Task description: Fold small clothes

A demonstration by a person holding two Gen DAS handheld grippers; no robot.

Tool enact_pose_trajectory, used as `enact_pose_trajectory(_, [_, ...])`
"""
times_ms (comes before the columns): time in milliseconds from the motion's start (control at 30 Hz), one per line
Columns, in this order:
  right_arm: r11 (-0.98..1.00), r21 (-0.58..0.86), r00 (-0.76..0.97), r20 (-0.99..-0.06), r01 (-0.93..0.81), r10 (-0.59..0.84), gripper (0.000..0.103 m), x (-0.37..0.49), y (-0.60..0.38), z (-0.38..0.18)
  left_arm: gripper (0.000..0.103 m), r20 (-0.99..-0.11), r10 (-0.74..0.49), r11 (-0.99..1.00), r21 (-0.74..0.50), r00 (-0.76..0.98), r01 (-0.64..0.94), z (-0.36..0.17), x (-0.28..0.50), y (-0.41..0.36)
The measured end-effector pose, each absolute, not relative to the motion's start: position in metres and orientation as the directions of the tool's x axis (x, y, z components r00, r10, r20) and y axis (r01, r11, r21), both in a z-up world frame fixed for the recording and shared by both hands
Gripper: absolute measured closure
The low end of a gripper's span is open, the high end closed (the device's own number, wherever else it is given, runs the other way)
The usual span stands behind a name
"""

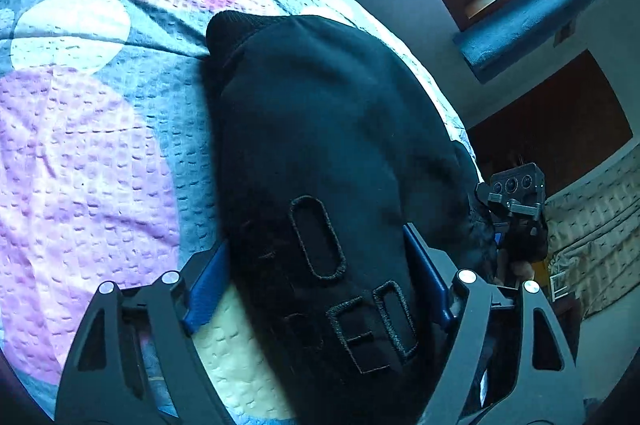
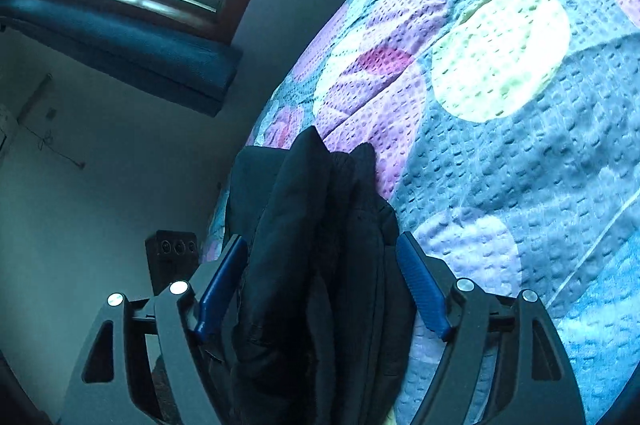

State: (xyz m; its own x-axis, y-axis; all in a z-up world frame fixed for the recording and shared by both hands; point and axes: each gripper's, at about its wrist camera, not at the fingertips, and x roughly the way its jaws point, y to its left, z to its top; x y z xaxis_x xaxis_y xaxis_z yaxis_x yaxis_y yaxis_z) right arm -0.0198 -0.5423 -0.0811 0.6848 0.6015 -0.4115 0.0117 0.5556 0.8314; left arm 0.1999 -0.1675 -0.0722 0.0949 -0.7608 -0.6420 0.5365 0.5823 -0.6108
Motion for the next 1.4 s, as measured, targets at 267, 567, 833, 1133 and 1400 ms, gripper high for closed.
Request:
enact_pose_trajectory(267, [0.626, 0.779, 0.697, -0.465, 0.030, 0.545, 0.056, -0.018, -0.530, -0.087, 0.025, -0.668, -0.725, 0.622, -0.533, 0.166, 0.574, -0.069, 0.180, -0.183])
enact_pose_trajectory(567, [0.614, 0.789, 0.717, -0.434, 0.010, 0.545, 0.058, -0.036, -0.535, -0.092, 0.025, -0.653, -0.730, 0.621, -0.510, 0.202, 0.595, -0.071, 0.171, -0.186])
enact_pose_trajectory(833, [0.616, 0.788, 0.718, -0.432, 0.005, 0.546, 0.058, -0.037, -0.536, -0.092, 0.025, -0.648, -0.732, 0.620, -0.508, 0.209, 0.598, -0.072, 0.171, -0.184])
enact_pose_trajectory(1133, [0.616, 0.788, 0.719, -0.431, 0.006, 0.545, 0.058, -0.036, -0.535, -0.091, 0.025, -0.648, -0.733, 0.620, -0.509, 0.208, 0.597, -0.072, 0.172, -0.184])
enact_pose_trajectory(1400, [0.586, 0.810, 0.722, -0.396, -0.016, 0.567, 0.043, -0.038, -0.540, -0.087, 0.022, -0.624, -0.758, 0.598, -0.549, 0.189, 0.584, -0.069, 0.178, -0.179])
